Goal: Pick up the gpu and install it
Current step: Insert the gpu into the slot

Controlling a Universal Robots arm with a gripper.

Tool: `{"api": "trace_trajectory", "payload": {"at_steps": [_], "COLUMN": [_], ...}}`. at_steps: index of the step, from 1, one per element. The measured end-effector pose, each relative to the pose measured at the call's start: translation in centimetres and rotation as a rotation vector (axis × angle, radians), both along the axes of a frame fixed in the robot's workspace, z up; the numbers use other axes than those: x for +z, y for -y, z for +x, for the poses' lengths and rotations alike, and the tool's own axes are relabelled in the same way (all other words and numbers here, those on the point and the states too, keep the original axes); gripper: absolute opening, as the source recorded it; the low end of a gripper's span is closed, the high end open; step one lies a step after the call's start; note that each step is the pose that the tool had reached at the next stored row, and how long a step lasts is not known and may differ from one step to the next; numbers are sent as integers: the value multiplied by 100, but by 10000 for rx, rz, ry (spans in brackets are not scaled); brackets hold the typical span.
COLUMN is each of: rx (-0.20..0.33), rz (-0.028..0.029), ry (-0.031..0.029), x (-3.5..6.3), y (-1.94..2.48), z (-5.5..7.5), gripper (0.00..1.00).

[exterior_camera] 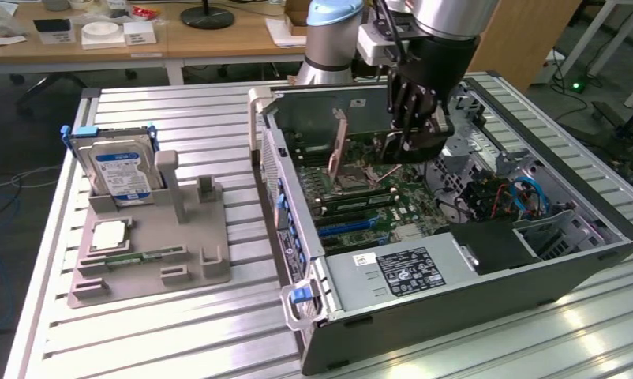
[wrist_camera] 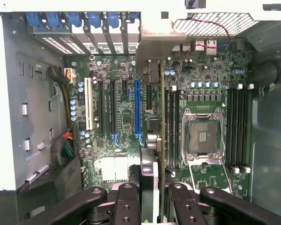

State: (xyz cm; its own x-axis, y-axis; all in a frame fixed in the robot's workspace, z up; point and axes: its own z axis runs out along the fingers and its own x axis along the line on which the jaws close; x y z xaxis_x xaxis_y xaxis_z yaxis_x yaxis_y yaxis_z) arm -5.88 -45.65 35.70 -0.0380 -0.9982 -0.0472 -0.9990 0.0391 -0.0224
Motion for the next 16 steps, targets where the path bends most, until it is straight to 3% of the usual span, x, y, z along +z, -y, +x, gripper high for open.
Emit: {"api": "trace_trajectory", "payload": {"at_steps": [12, 16], "rx": [8, 464], "rz": [-2, -2], "ry": [1, 1], "x": [-10, -13], "y": [0, 0], "z": [0, -4], "gripper": [28, 28]}}
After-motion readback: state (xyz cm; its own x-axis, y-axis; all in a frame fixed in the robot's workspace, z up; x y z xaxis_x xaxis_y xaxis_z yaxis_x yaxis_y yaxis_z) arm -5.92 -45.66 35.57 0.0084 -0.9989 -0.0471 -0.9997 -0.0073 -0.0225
